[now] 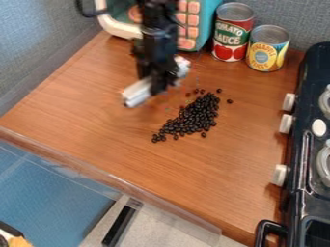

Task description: Sweep into pile

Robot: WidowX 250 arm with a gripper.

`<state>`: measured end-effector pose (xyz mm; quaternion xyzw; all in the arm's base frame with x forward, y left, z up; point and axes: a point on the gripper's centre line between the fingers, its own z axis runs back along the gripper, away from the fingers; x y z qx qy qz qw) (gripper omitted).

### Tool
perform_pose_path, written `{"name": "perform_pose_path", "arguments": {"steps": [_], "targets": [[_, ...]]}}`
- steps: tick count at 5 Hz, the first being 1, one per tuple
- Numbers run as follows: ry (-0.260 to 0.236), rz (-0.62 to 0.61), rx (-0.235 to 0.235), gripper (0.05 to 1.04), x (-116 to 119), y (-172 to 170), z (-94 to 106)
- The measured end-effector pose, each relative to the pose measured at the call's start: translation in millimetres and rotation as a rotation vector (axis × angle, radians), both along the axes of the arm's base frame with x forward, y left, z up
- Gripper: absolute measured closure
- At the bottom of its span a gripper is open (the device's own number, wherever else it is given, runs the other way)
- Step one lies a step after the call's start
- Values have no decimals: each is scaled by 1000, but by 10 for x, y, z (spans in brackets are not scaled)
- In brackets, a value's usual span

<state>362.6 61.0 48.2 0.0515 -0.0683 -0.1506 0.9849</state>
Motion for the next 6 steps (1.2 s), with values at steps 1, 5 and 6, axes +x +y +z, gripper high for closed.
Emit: {"name": "perform_pose_path", "arguments": {"steps": [1, 5, 6], "targets": [[0, 205, -5, 699, -130, 544, 19], [121, 588, -194, 93, -524, 1037, -109], [-44, 609, -226, 77, -611, 1264, 439]]}}
